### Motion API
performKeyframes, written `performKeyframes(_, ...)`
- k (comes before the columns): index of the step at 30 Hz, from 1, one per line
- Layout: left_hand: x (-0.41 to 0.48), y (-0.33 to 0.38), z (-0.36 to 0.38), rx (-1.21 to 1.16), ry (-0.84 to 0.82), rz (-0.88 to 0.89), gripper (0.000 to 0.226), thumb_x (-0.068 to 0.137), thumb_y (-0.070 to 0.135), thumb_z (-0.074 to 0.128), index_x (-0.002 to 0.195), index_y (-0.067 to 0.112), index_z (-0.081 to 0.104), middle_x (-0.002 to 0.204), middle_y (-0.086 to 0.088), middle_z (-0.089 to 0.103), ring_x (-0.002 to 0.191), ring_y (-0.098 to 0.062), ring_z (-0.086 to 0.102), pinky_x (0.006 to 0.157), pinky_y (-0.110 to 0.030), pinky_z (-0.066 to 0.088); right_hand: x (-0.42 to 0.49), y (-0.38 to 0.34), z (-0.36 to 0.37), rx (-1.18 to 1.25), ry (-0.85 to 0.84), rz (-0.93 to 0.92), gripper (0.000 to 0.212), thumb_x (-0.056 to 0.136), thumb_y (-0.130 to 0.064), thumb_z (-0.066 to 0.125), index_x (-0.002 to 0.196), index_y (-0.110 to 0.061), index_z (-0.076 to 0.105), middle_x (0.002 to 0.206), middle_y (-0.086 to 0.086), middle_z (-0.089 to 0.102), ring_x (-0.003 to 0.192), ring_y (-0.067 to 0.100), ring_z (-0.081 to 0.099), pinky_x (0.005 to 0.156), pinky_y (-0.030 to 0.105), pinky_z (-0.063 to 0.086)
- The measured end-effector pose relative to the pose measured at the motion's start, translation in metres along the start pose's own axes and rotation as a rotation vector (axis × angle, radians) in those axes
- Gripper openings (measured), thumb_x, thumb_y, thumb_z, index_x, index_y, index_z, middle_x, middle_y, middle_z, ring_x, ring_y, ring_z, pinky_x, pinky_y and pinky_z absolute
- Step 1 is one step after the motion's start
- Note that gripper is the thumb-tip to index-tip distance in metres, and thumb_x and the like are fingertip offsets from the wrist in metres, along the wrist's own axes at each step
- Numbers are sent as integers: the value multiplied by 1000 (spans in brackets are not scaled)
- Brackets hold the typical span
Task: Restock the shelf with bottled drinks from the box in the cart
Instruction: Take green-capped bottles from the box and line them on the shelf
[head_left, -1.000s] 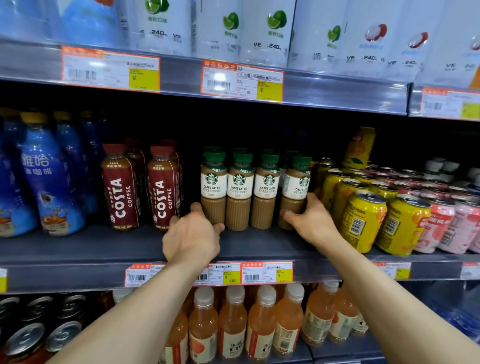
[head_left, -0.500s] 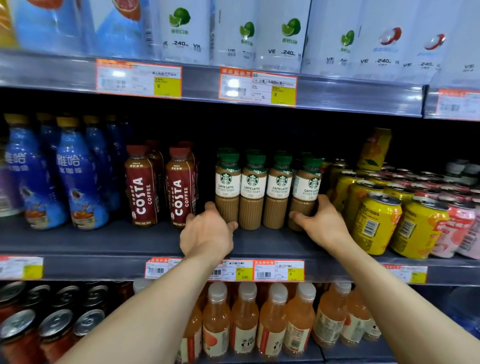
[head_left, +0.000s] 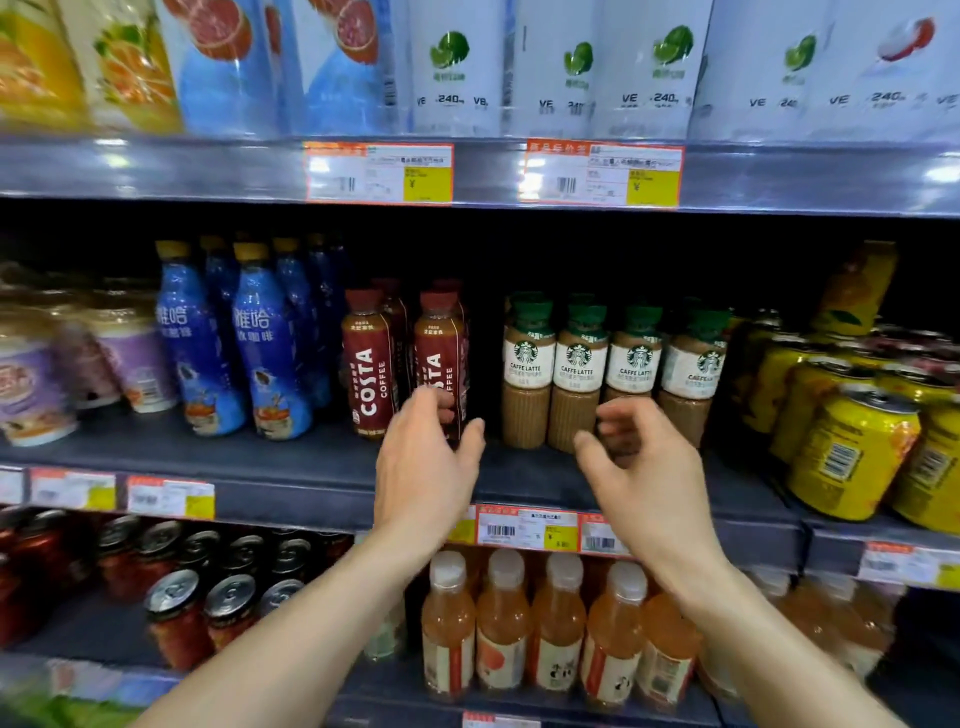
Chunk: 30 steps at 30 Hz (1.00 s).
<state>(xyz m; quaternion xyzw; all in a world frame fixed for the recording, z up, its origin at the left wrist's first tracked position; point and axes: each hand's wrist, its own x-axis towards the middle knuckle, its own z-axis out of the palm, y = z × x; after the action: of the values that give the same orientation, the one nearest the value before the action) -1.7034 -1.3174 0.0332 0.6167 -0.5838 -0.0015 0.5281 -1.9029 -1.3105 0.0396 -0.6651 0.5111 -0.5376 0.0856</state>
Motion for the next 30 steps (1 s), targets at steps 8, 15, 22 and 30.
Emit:
performKeyframes(8,34,-63,-41,191,103,-167,68,78,29,81,128,4,41,124,-16,50,119,-33,48,97,-43,41,6,-60,108,-74,-356,47,47,85,-38,72,122,-15,55,117,5,62,104,28,62,84,36,48)
performKeyframes(15,73,-69,-35,172,-133,-372,78,70,41,84,124,7,39,120,-17,63,112,-38,60,87,-40,48,50,-56,139,-110,-392,277,71,79,-43,79,129,-11,40,126,14,62,117,36,59,83,37,46)
performKeyframes(22,76,-77,-25,161,-191,-390,63,78,38,80,125,17,45,121,-8,64,113,-33,60,94,-44,49,59,-49,147,-179,-442,292,62,82,-47,75,126,-14,45,121,12,64,111,36,62,79,36,46)
performKeyframes(30,66,-74,-21,246,-111,-297,64,77,49,79,119,16,44,115,-6,65,108,-32,62,74,-35,40,58,-45,149,-186,-428,282,56,83,-43,71,124,-13,47,117,11,65,107,35,64,73,32,41)
